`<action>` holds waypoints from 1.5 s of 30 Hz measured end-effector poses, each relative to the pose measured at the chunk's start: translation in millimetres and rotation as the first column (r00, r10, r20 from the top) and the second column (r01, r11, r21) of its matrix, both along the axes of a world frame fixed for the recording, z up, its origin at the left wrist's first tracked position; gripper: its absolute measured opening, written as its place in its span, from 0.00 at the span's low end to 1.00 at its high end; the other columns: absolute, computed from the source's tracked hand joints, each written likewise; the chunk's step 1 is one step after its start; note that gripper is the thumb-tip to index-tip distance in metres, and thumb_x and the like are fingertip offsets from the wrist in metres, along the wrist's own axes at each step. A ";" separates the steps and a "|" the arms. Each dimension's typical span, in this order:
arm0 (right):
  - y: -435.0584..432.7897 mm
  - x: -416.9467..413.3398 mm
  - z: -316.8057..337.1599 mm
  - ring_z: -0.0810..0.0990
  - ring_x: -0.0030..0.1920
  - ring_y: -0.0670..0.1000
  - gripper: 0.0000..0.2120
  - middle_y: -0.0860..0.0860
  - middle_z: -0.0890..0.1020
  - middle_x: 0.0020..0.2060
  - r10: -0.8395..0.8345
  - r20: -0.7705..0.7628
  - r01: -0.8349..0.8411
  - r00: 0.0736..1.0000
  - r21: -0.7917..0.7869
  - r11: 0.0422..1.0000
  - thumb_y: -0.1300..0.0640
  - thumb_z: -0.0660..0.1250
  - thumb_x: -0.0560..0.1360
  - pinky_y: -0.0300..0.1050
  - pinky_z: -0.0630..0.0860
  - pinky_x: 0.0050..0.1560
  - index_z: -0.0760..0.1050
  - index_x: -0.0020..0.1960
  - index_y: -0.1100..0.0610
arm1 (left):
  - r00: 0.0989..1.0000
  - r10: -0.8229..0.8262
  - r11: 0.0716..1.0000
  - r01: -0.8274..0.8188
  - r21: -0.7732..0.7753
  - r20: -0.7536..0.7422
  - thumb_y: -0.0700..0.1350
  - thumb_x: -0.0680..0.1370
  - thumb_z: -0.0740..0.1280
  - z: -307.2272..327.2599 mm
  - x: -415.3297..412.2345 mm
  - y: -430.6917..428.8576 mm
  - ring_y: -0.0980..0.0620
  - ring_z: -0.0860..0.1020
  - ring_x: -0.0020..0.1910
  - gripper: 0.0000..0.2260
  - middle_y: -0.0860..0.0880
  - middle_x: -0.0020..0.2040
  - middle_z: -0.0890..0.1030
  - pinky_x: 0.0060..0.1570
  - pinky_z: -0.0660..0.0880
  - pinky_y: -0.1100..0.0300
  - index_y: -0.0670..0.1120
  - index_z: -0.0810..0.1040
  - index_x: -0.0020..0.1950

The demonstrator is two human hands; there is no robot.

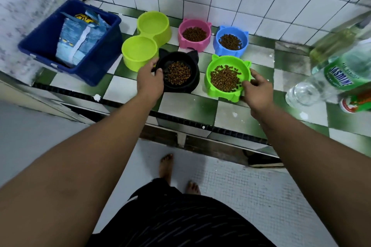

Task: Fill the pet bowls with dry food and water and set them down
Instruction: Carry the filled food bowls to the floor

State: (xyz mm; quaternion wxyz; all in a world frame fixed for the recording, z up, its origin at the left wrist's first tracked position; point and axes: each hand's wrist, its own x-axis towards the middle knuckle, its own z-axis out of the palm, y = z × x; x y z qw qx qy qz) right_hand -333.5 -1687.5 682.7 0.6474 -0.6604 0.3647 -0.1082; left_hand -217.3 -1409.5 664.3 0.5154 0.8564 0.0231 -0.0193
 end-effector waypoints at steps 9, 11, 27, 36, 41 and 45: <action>47.5 -0.9 10.7 0.85 0.46 0.64 0.21 0.63 0.83 0.48 0.202 0.016 -0.201 0.979 -0.024 0.979 0.64 0.65 0.77 0.68 0.82 0.42 0.78 0.66 0.46 | 0.984 0.169 0.986 -0.168 -0.013 0.058 0.42 0.83 0.63 9.7 -52.7 53.3 0.49 0.77 0.63 0.17 0.46 0.65 0.80 0.65 0.73 0.58 0.47 0.77 0.72; 70.0 4.0 10.1 0.84 0.44 0.60 0.21 0.63 0.82 0.49 0.255 0.013 -0.255 0.967 -0.019 0.967 0.64 0.65 0.78 0.70 0.81 0.42 0.77 0.65 0.45 | 0.976 0.209 0.978 -0.209 0.000 0.067 0.40 0.82 0.63 9.5 -64.9 78.5 0.51 0.77 0.62 0.17 0.47 0.65 0.80 0.64 0.72 0.60 0.46 0.77 0.71; 376.6 13.7 -1.1 0.85 0.48 0.56 0.21 0.51 0.84 0.51 0.703 0.044 -0.704 0.710 0.032 0.710 0.65 0.66 0.77 0.61 0.84 0.40 0.77 0.66 0.47 | 0.729 0.684 0.727 -0.684 -0.055 -0.025 0.37 0.82 0.62 2.7 -217.1 368.8 0.51 0.79 0.56 0.17 0.48 0.59 0.80 0.59 0.77 0.57 0.46 0.78 0.69; 583.0 -5.4 -17.3 0.85 0.53 0.55 0.19 0.48 0.86 0.51 0.835 0.102 -0.841 0.540 0.043 0.539 0.62 0.67 0.72 0.66 0.82 0.50 0.81 0.58 0.43 | 0.576 0.817 0.576 -0.818 -0.020 -0.039 0.39 0.82 0.62 9.5 -289.8 544.5 0.48 0.81 0.59 0.16 0.46 0.63 0.80 0.63 0.79 0.49 0.49 0.78 0.69; 677.7 15.9 -9.8 0.84 0.46 0.50 0.22 0.50 0.84 0.51 0.880 0.095 -0.884 0.466 0.100 0.457 0.68 0.64 0.77 0.55 0.83 0.38 0.78 0.65 0.48 | 0.466 0.884 0.464 -0.885 -0.041 -0.042 0.38 0.82 0.62 11.9 -295.3 612.7 0.49 0.81 0.56 0.16 0.45 0.62 0.80 0.54 0.80 0.59 0.49 0.78 0.69; 742.5 55.1 -17.9 0.85 0.47 0.53 0.23 0.54 0.84 0.54 0.899 0.087 -0.902 0.430 0.084 0.424 0.68 0.64 0.76 0.61 0.83 0.41 0.76 0.68 0.52 | 0.406 0.912 0.402 -0.913 -0.074 -0.055 0.37 0.82 0.62 8.8 -276.6 659.8 0.48 0.80 0.55 0.16 0.45 0.59 0.80 0.56 0.82 0.51 0.47 0.77 0.69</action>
